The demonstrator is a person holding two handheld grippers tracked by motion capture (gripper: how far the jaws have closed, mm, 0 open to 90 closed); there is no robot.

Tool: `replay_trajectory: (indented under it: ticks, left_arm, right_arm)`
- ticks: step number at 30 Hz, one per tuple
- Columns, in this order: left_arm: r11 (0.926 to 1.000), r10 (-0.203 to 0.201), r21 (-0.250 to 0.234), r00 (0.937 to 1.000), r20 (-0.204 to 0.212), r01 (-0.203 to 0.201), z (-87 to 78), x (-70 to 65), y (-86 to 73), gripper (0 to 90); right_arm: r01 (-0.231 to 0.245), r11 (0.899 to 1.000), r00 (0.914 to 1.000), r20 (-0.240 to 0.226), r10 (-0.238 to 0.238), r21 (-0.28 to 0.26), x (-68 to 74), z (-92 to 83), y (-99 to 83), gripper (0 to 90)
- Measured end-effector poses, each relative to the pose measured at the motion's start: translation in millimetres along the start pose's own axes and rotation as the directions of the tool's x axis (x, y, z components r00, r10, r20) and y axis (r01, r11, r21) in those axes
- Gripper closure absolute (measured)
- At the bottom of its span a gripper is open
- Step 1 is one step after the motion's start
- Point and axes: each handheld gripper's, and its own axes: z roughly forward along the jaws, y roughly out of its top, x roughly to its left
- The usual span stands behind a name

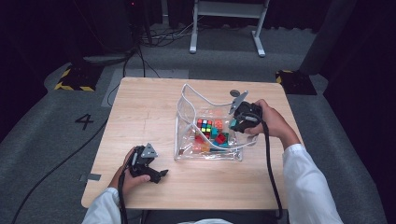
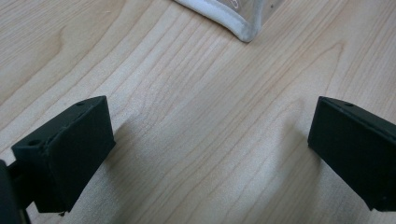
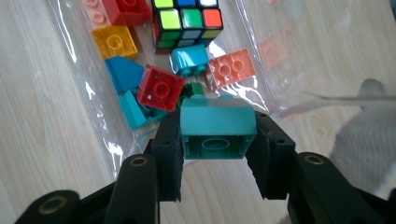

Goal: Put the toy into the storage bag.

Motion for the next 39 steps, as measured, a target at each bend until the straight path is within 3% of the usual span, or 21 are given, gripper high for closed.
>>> replay_trajectory:
  ticks: [14,27,39]
  left_arm:
    - [1.0000,-0.001,0.000,1.0000,0.000,0.001,0.0,0.0,0.0,0.3]
    - [1.0000,0.000,0.000,1.0000,0.000,0.000,0.0,0.0,0.0,0.3]
    - [1.0000,0.000,0.000,1.0000,0.000,0.000,0.0,0.0,0.0,0.3]
  right_arm:
    - [-0.063,0.996,0.9980,-0.001,0.063,-0.069,-8.0,-14.6,-25.7,59.2]
    - [-0.071,0.995,0.9970,0.024,0.073,-0.074,-7.4,-15.9,-24.7,56.9]
    - [-0.079,0.991,0.9965,0.018,0.082,-0.103,-4.4,-14.0,-23.7,53.3]
